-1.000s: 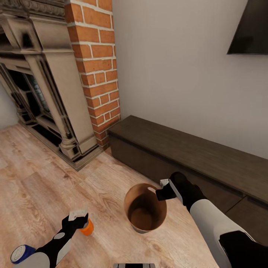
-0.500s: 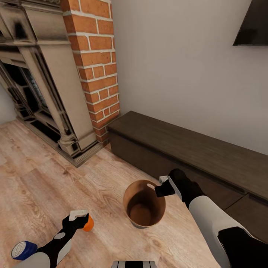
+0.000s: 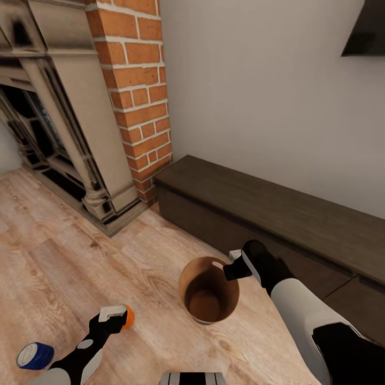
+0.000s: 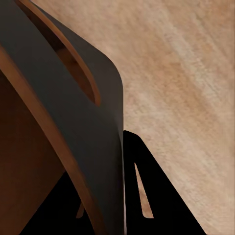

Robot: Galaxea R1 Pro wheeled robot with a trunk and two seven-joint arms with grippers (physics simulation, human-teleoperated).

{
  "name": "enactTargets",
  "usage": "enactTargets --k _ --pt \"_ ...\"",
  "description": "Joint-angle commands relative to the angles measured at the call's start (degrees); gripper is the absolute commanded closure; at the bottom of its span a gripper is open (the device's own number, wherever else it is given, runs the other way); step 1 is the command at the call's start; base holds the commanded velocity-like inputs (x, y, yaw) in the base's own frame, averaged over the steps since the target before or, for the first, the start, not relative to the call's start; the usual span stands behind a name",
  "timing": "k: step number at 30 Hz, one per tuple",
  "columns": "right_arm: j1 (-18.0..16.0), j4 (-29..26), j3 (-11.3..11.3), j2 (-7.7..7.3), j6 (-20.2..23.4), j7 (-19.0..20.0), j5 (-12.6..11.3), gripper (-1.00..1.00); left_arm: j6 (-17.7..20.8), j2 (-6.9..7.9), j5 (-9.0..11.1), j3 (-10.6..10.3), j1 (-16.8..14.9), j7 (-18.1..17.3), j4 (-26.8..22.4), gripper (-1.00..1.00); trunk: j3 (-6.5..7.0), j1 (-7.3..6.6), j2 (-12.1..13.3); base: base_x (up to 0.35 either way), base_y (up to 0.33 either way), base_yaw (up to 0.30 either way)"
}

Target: Put the three can of soda from the living room inside the tash can in the kitchen.

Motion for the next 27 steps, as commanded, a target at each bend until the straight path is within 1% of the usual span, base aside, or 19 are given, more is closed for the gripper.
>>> enactTargets --k 1,3,8,16,21,27 --pt "0.0 0.0 -0.1 0.01 0.2 0.3 -1.7 1.0 0.0 0.0 0.0 0.0 0.1 0.0 0.0 -1.0 -0.22 0.01 0.0 0.0 0.0 0.0" --pt "0.0 -0.1 -0.1 0.01 0.2 0.3 -1.6 1.0 0.0 0.0 0.0 0.0 0.1 0.0 0.0 -1.0 -0.66 0.07 0.0 0.0 0.0 0.0" --pt "-0.2 -0.2 -0.1 0.02 0.2 0.3 -1.6 1.0 -0.1 0.0 0.0 0.0 0.2 0.0 0.0 -1.0 -0.66 0.07 0.0 0.0 0.0 0.0" --pt "-1.6 -0.3 -0.1 -0.09 0.2 0.3 -1.6 1.0 -0.2 0.0 0.0 0.0 0.2 0.0 0.0 -1.0 -0.66 0.07 0.0 0.0 0.0 0.0" --pt "-2.0 -0.3 -0.3 -0.2 0.2 0.2 -1.6 1.0 -0.3 0.0 0.0 -0.1 0.2 0.0 0.0 -1.0 -1.77 0.19 -0.1 0.0 0.0 0.0" --pt "-2.2 -0.3 -0.4 -0.52 0.2 0.2 -1.5 1.0 -0.3 0.0 0.0 -0.1 0.2 0.0 -0.1 -1.0 -1.77 0.19 -0.1 0.0 0.0 0.0"
